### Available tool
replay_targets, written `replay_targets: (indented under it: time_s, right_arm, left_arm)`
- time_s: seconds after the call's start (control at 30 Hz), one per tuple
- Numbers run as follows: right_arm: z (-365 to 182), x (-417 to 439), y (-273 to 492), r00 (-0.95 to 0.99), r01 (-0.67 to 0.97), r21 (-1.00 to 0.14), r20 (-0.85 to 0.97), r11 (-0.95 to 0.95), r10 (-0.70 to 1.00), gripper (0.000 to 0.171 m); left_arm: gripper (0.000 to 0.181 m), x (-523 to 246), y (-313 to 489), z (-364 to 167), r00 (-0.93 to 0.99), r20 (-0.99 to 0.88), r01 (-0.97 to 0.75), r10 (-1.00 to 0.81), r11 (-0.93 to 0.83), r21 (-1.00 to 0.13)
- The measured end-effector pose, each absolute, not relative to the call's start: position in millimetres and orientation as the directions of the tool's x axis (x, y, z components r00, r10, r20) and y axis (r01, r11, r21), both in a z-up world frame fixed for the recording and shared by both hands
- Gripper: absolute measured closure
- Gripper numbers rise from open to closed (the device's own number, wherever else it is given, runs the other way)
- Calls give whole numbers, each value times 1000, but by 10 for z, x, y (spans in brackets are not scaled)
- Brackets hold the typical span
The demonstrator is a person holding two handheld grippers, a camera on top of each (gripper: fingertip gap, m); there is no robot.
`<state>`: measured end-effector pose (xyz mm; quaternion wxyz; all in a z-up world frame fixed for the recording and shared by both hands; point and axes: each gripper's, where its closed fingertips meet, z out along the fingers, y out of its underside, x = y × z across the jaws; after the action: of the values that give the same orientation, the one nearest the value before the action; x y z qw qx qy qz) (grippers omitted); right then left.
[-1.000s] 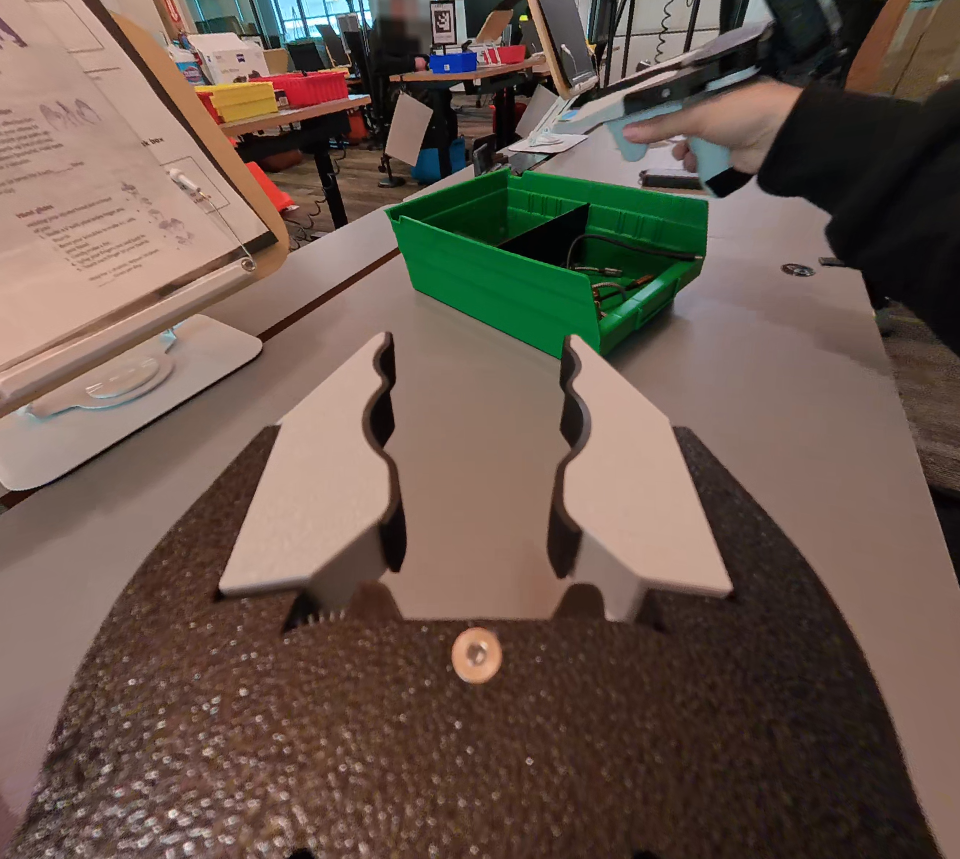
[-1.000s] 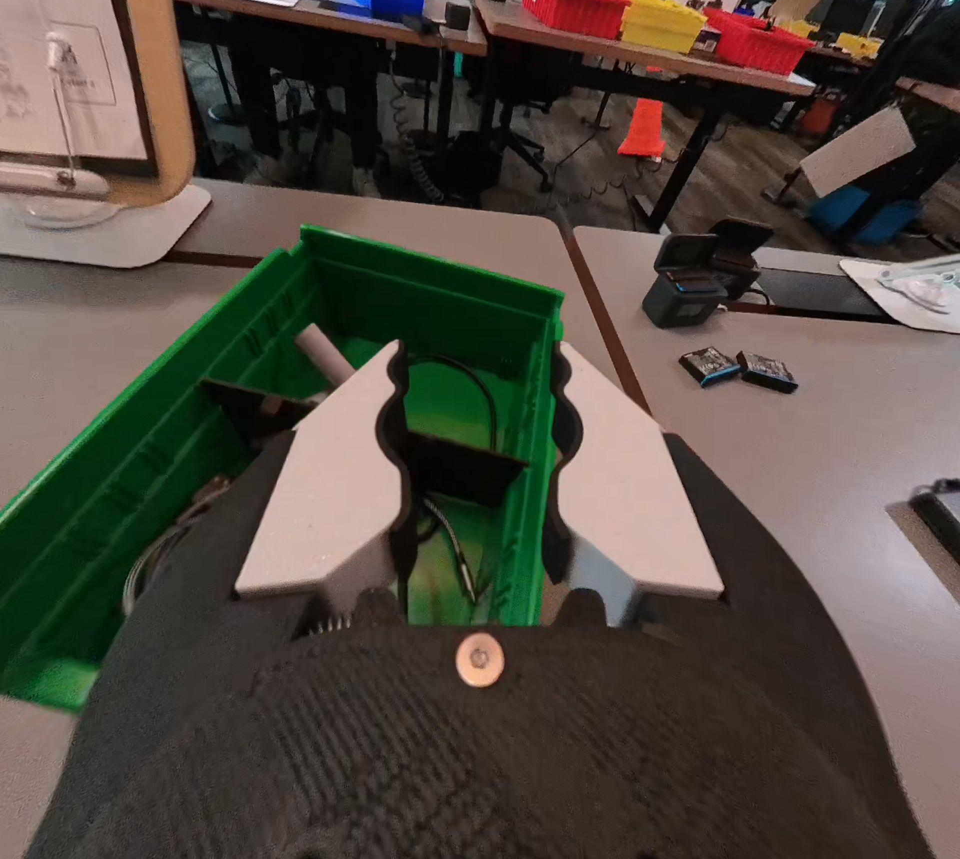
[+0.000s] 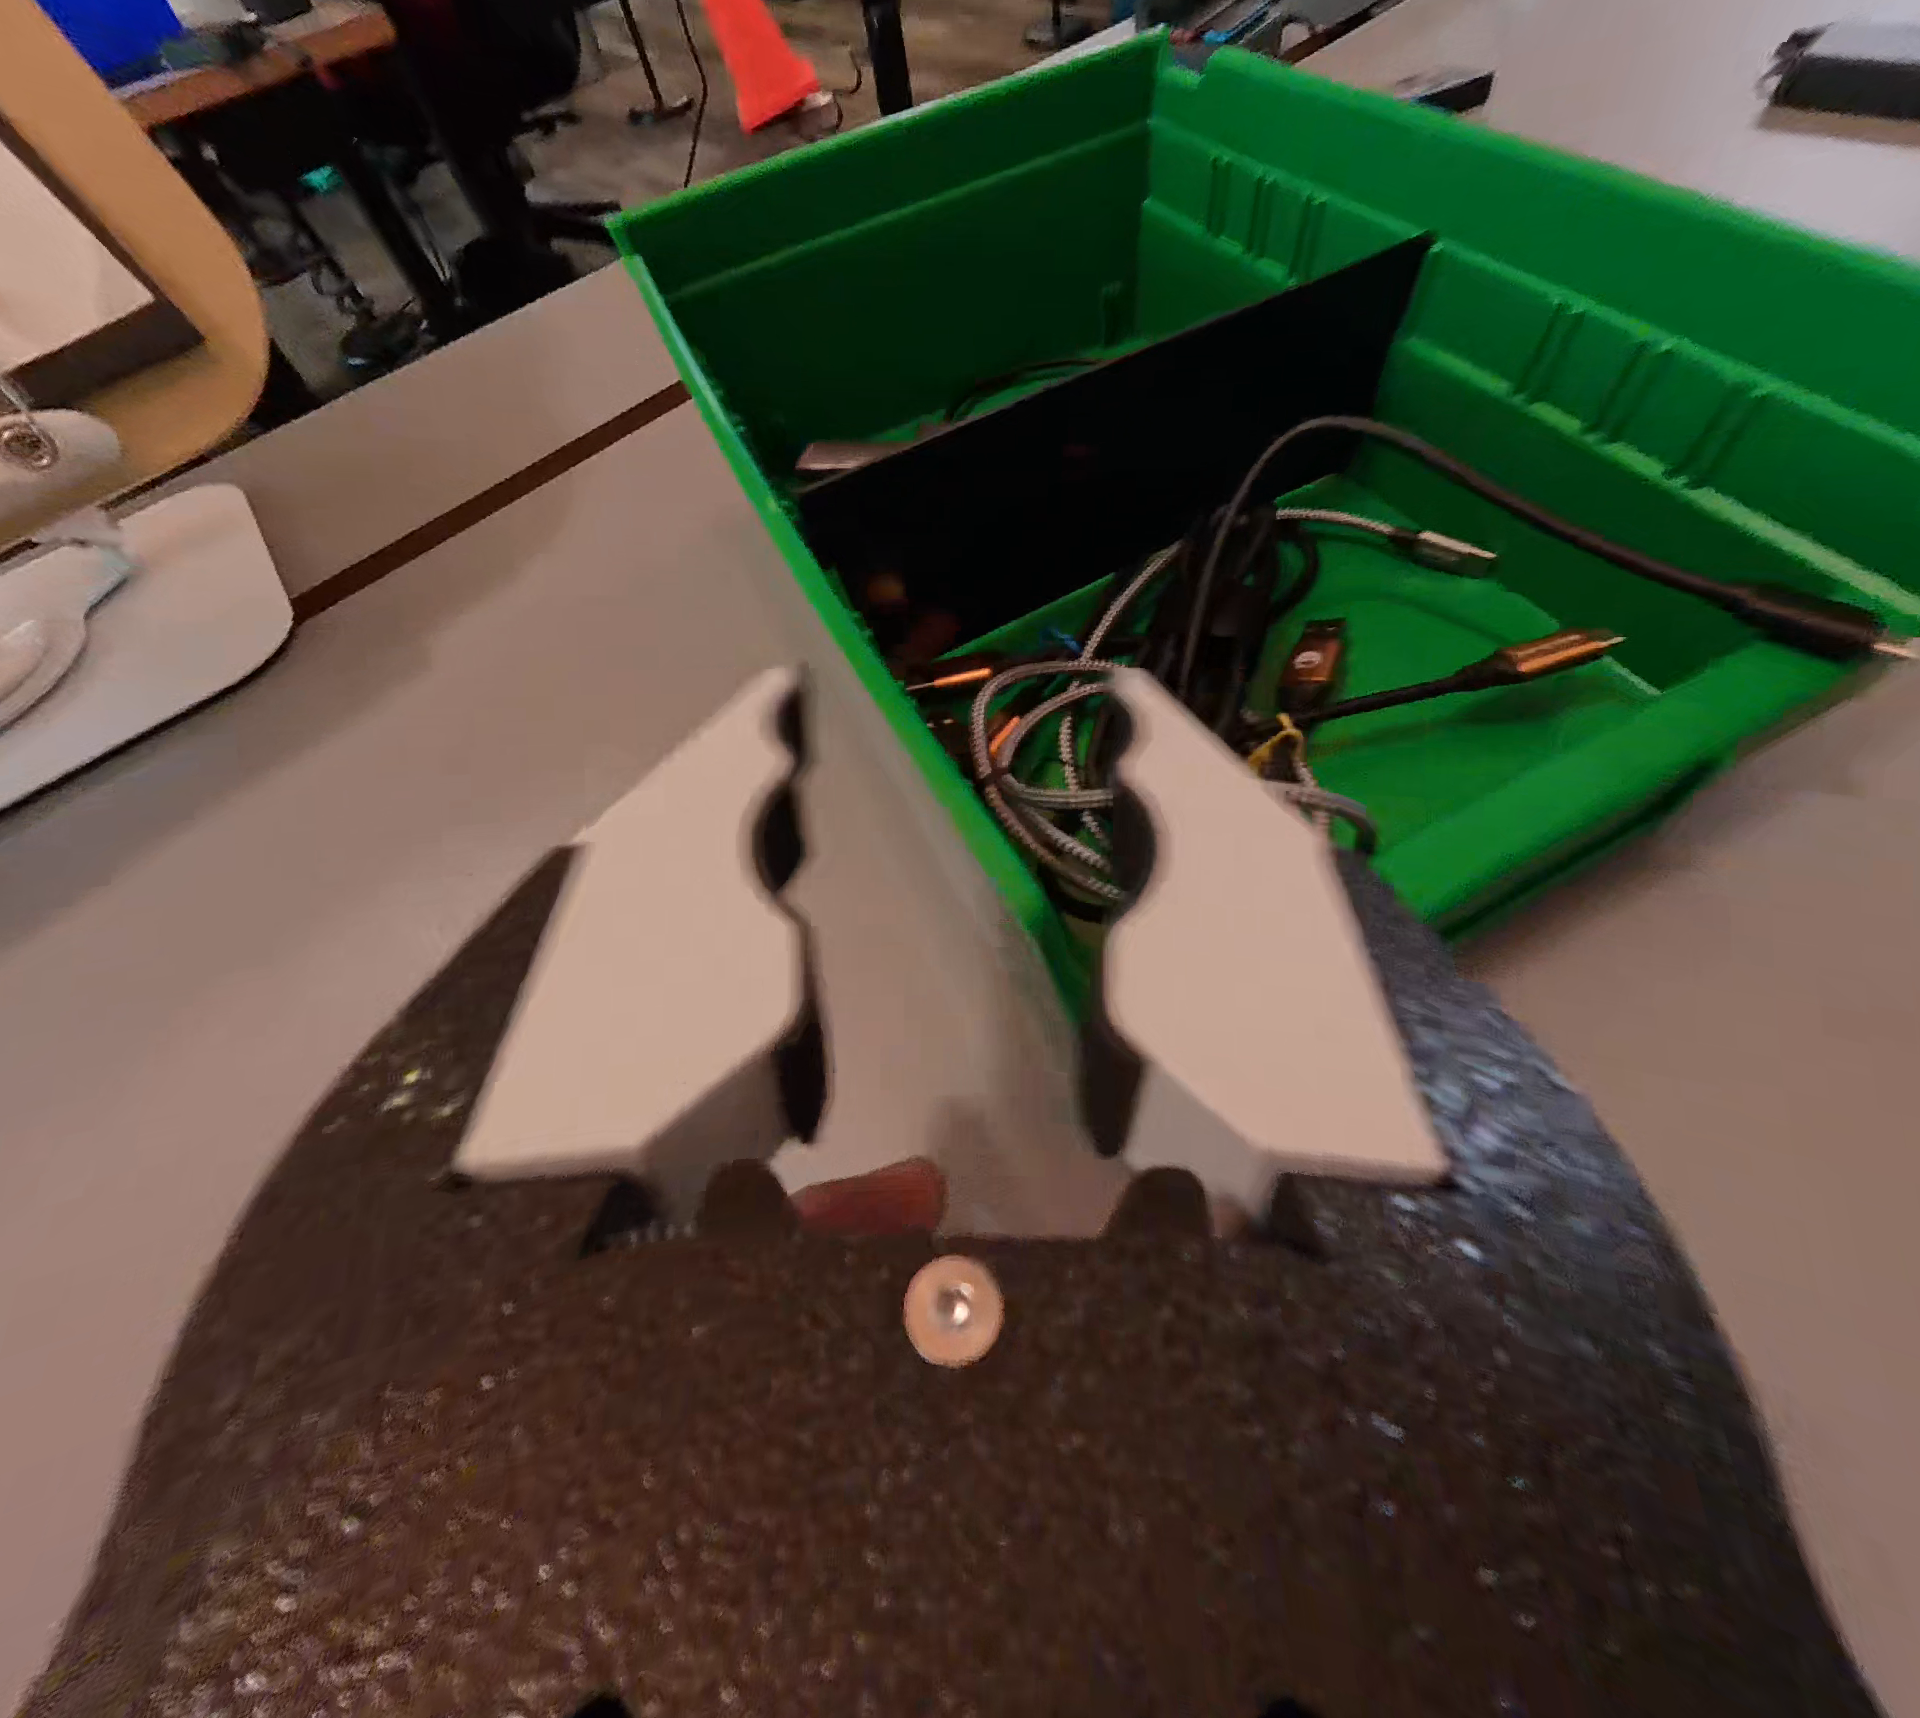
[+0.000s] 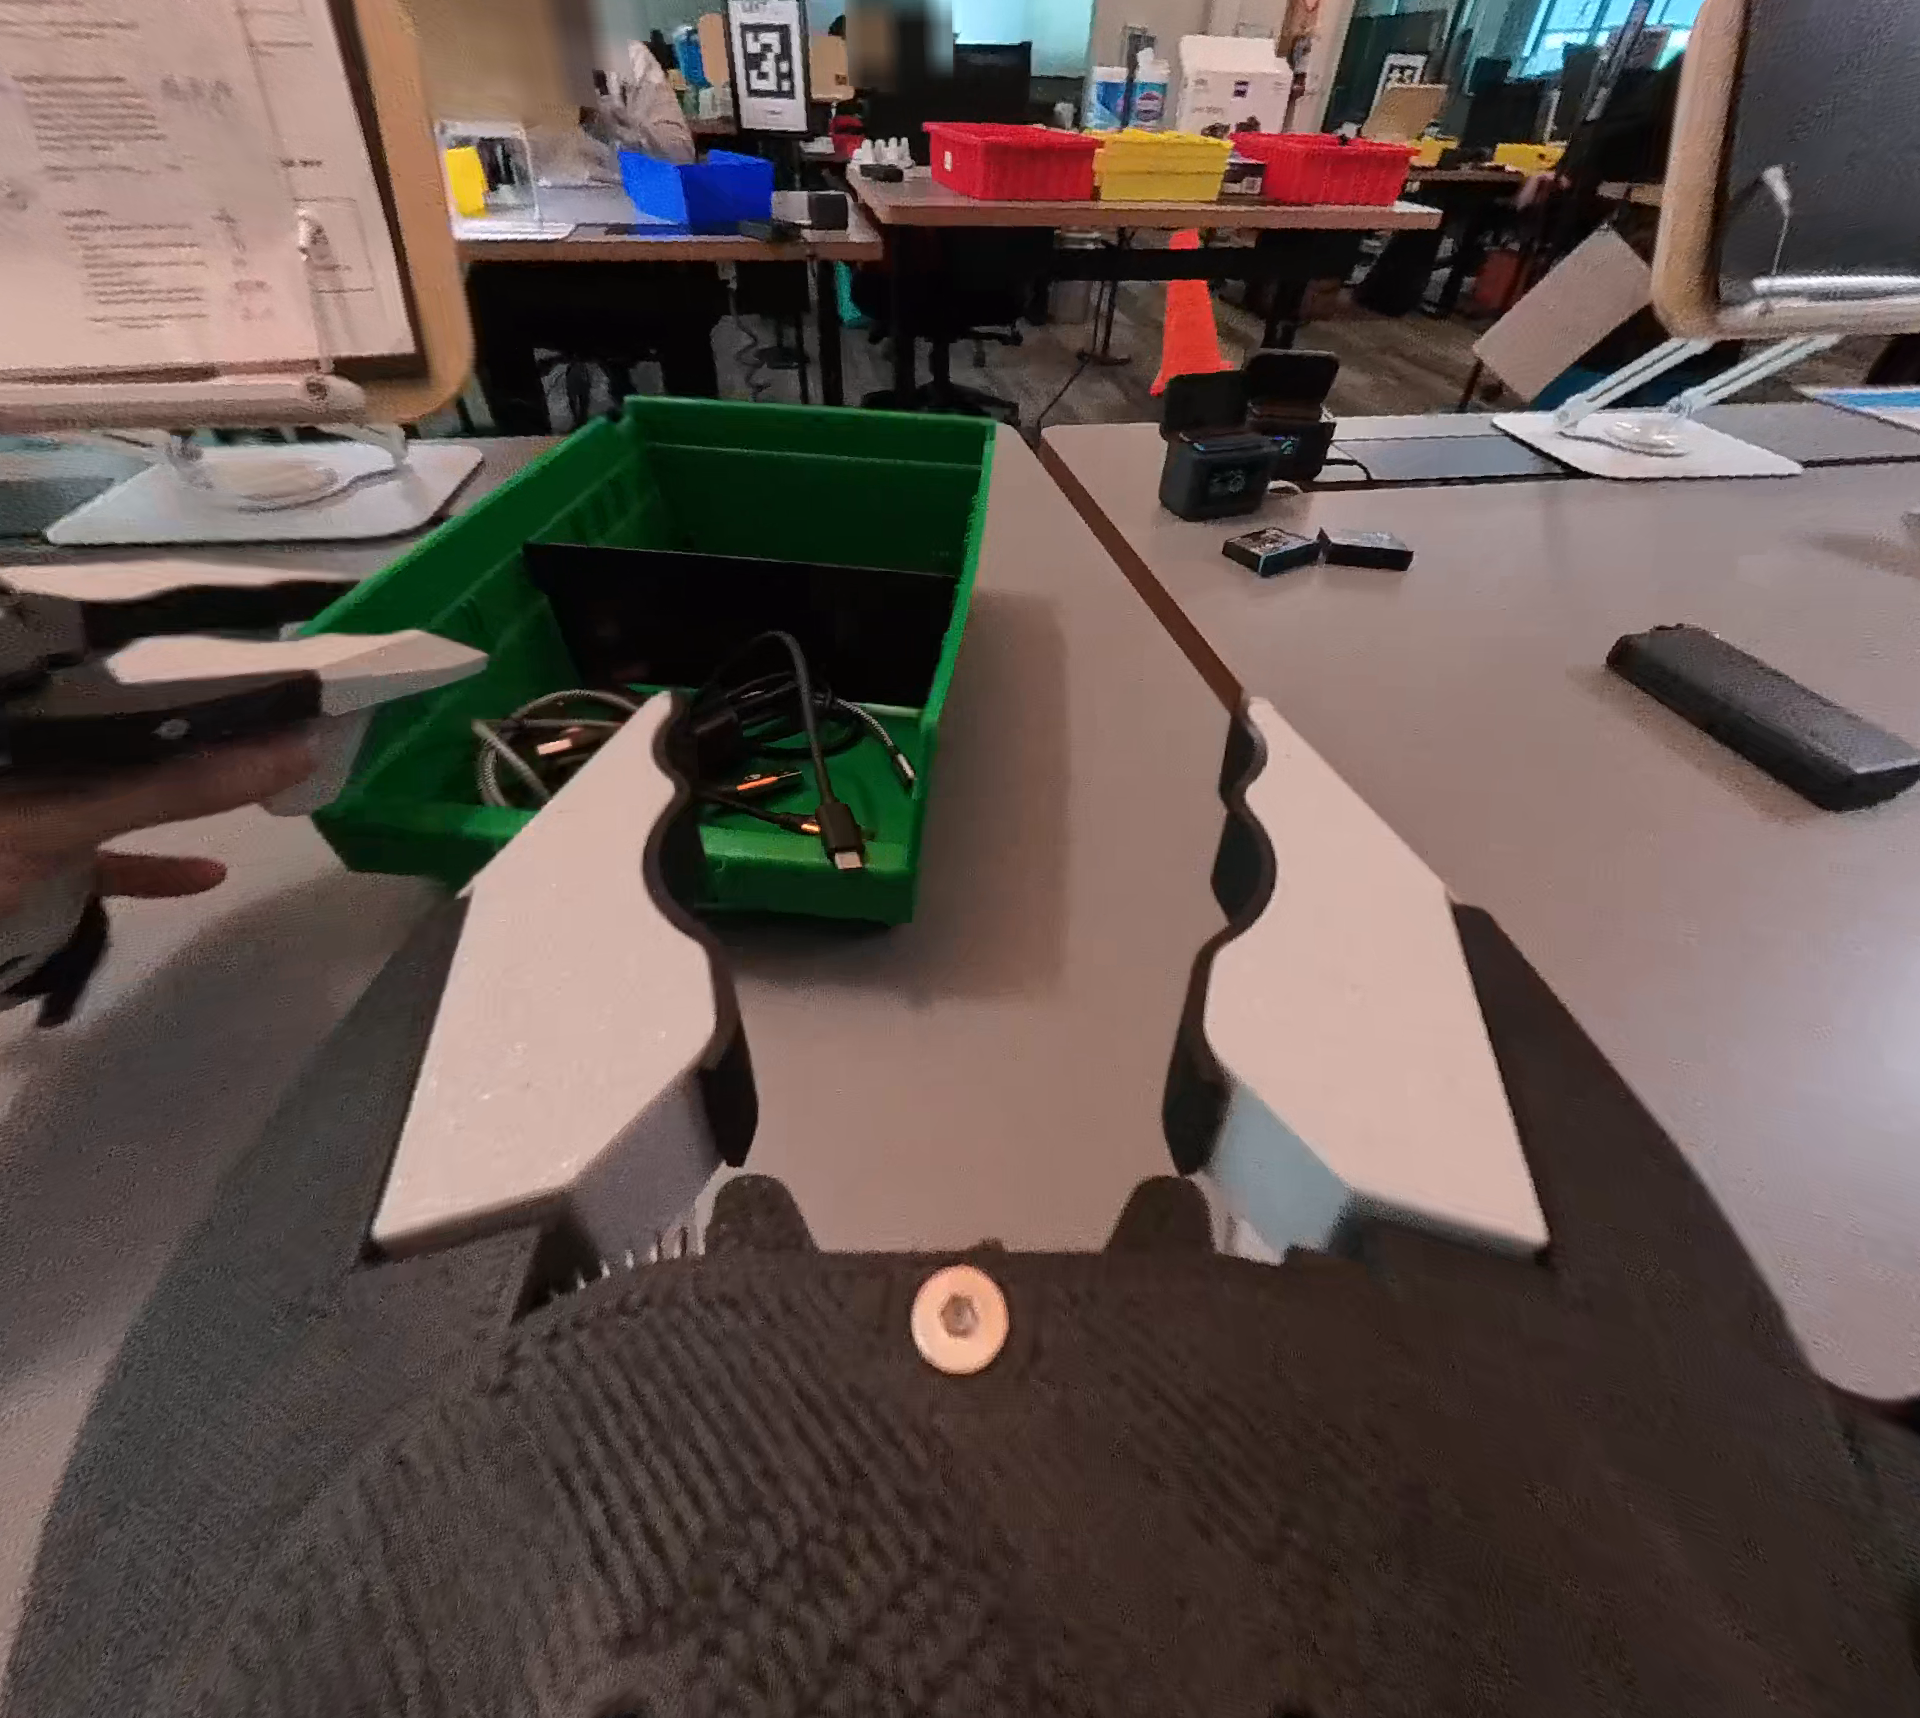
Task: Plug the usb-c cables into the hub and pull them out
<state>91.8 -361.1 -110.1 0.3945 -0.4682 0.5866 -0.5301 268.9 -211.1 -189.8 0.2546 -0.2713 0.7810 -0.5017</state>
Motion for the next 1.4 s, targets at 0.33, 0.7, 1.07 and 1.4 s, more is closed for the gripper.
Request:
replay_targets:
  time_s: [0.33, 0.7, 1.07, 1.4]
  right_arm:
    - [-2061, 1801, -3422, -65, -324, -940, -93, 109, -994, 152]
    - [-1860, 1796, -2194, -89, -261, -964, 65, -39, -994, 166]
    - [-1972, 1964, -454, 160, -278, -954, 68, -111, -985, 159]
    - [-1098, 1696, 27, 226, -80, -987, 116, -137, -967, 77]
  left_arm:
    - [164, 2686, -1864, -1939, -719, 16, -235, -695, 221, -947]
    - [170, 2519, -559, -1680, -568, -28, -187, -822, 162, -969]
    - [178, 2514, 1341, -1847, -324, 15, -290, -946, 85, -953]
    - [115, 1873, 1452, -1117, -602, 32, -209, -798, 119, -971]
